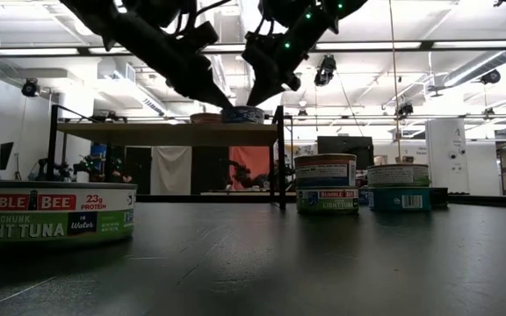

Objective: Stack canned seafood by type on shelf
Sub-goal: Put the blue tuna can on the shelf, then put the green/white tuna can on the shelf

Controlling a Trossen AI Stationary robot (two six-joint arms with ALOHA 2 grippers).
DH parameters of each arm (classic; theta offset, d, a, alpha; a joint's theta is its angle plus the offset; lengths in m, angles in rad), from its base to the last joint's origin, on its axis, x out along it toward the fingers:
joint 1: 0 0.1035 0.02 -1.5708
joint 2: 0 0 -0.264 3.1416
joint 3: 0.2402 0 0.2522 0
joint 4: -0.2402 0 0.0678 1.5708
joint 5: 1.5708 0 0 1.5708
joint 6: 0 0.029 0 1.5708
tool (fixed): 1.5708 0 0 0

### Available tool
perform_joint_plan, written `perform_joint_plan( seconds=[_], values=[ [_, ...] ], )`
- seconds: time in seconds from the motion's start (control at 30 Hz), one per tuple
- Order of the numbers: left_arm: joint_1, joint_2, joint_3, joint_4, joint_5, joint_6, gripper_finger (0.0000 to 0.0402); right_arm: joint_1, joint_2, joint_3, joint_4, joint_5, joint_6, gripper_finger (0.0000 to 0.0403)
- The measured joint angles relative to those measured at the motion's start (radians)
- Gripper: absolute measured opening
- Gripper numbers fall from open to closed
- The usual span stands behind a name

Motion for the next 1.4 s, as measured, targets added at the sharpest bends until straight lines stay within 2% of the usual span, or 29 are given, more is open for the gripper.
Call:
perform_joint_plan(
  seconds=[0.13, 0.53, 0.77, 1.0, 1.27, 1.4],
  values=[
    [0.003, 0.000, 0.000, 0.001, -0.053, 0.002, 0.0075, 0.000, -0.001, 0.000, -0.034, -0.001, 0.025, 0.0013],
    [0.018, 0.000, 0.000, 0.002, -0.066, 0.002, 0.0075, 0.025, -0.001, 0.000, -0.087, -0.011, 0.077, 0.0013],
    [0.020, 0.000, 0.000, 0.002, -0.130, -0.003, 0.0075, 0.052, -0.001, 0.000, -0.095, -0.014, 0.092, 0.0013],
    [0.021, 0.000, 0.000, 0.002, -0.132, -0.017, 0.0075, 0.068, -0.001, 0.000, -0.091, -0.026, 0.106, 0.0013],
    [0.020, -0.021, 0.000, -0.016, -0.131, -0.018, 0.0075, 0.059, -0.010, 0.031, -0.082, 0.051, 0.078, 0.0013],
    [0.020, -0.023, 0.000, -0.021, -0.073, -0.001, 0.0075, 0.034, -0.013, 0.032, -0.093, 0.051, 0.062, 0.0013]
  ],
)
